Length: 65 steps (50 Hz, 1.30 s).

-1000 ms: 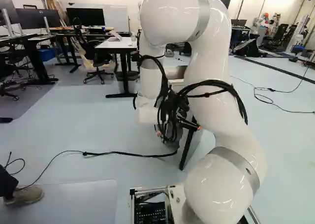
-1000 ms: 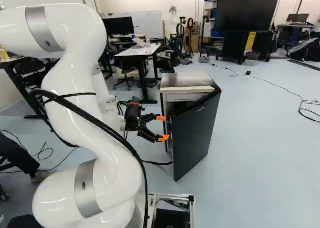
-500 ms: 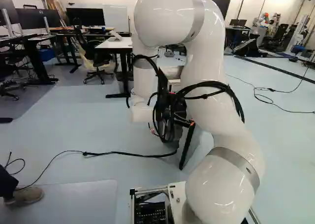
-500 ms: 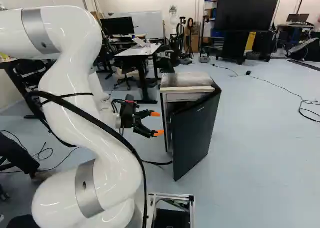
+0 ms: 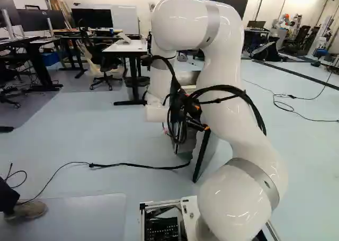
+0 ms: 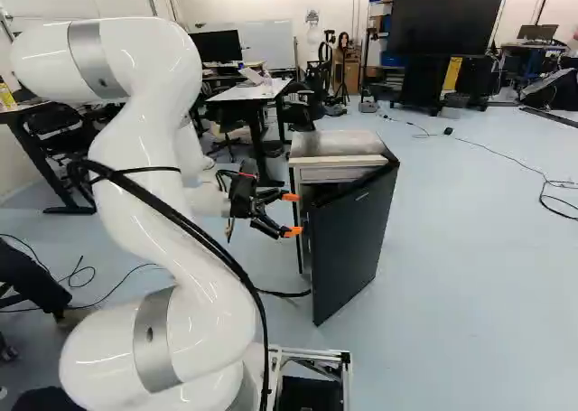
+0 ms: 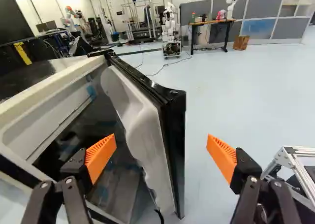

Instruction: Open the fridge door

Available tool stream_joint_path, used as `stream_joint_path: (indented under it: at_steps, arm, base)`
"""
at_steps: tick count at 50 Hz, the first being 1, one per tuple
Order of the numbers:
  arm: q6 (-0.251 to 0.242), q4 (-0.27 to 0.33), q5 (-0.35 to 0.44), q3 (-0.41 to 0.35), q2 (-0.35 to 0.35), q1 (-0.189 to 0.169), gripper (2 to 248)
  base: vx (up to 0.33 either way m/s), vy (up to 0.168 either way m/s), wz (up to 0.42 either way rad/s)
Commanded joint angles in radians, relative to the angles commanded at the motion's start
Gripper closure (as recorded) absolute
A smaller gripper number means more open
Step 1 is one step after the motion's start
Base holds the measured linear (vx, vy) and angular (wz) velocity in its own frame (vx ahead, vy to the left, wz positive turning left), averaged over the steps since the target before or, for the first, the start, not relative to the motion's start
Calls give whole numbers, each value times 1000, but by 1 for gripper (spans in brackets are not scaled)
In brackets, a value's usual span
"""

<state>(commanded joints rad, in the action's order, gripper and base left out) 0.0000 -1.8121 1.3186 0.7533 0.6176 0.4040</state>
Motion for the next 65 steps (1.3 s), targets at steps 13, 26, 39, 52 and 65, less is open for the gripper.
stream_joint_path:
  at_steps: [13, 26, 39, 52, 65]
  arm:
    - [0, 0, 8, 4, 1, -63, 3]
    - [0, 0, 16, -10, -4, -119, 3]
    - [0, 0, 24, -24, -8, -178, 3]
    - [0, 0, 32, -32, -11, -240, 3]
    - [0, 0, 40, -35, -12, -305, 3]
  base:
    - [0, 0, 0]
    - [0, 0, 0]
    - [0, 0, 0]
    - [0, 0, 0]
    - [0, 0, 0]
